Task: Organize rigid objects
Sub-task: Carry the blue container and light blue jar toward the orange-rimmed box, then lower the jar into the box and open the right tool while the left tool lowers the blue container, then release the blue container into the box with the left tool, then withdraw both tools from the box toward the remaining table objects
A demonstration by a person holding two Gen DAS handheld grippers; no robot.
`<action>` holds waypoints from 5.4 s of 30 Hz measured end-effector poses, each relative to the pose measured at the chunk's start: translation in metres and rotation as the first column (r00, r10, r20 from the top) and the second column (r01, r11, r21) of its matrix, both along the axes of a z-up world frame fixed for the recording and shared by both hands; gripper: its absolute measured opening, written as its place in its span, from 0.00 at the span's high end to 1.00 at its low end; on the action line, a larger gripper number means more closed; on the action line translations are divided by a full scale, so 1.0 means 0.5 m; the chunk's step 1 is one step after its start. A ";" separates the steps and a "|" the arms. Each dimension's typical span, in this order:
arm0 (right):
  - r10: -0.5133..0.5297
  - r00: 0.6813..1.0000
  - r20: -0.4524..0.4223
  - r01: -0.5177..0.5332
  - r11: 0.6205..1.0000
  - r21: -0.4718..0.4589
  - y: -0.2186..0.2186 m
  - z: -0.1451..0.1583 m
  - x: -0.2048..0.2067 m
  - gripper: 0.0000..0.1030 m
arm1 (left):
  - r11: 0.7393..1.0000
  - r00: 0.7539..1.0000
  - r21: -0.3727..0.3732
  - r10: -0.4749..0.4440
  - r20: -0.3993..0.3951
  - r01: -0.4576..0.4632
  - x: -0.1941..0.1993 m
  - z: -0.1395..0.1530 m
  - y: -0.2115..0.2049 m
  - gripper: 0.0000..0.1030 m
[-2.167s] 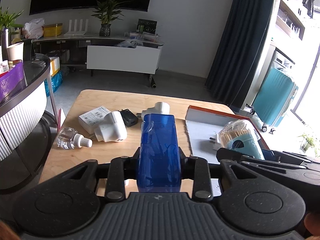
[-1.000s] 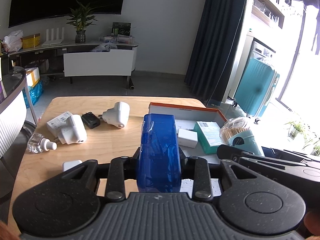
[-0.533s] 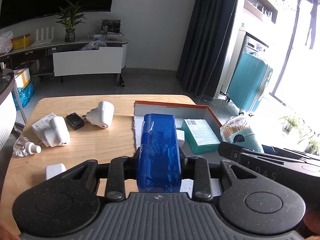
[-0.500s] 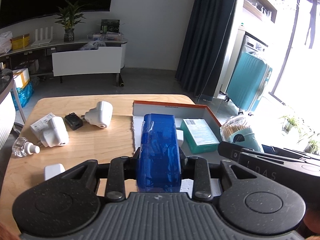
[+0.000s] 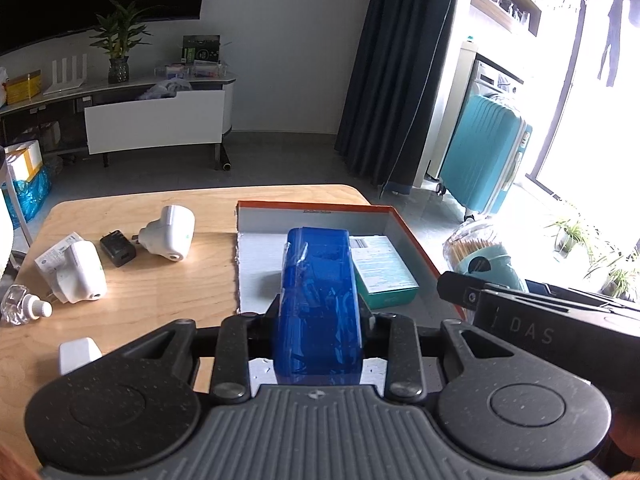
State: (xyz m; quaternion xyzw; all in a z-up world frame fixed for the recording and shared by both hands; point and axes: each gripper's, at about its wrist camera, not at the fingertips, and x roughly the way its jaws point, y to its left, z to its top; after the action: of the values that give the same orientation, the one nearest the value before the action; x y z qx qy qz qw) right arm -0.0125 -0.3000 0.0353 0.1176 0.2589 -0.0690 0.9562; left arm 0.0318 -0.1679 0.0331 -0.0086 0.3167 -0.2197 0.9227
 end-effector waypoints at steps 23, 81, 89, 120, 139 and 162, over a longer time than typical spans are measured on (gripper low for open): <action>-0.035 0.999 -0.005 0.035 0.999 0.005 -0.045 0.000 0.033 0.45 | 0.999 0.999 0.011 -0.037 -0.020 0.037 0.046 -0.005 -0.047 0.68; 0.024 0.995 -0.098 -0.022 1.000 0.020 -0.096 -0.029 0.223 0.45 | 1.000 0.995 0.008 -0.010 -0.100 0.011 0.188 -0.032 -0.088 0.68; 0.047 0.994 -0.103 -0.046 0.999 0.015 -0.100 -0.042 0.280 0.41 | 1.000 0.994 0.007 0.001 -0.113 0.000 0.222 -0.039 -0.095 0.68; -0.001 1.000 0.006 0.001 1.000 -0.012 -0.083 0.019 0.162 0.26 | 0.996 0.991 0.036 0.087 -0.102 -0.084 0.209 0.004 -0.043 0.20; 0.104 0.994 -0.034 -0.106 0.994 -0.040 0.051 0.024 0.147 0.24 | 0.978 0.974 0.076 0.201 -0.105 -0.194 0.137 0.005 0.092 0.07; 0.249 0.966 -0.075 -0.253 0.966 -0.057 0.203 0.001 0.167 0.24 | 0.954 0.951 0.104 0.290 -0.102 -0.280 0.109 -0.012 0.241 0.07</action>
State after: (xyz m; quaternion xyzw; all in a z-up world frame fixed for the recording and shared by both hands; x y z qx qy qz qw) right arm 0.0710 -0.1986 0.0360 0.0498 0.3011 0.0403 0.9514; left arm 0.0863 -0.0473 0.0269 -0.0261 0.3748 -0.0690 0.9241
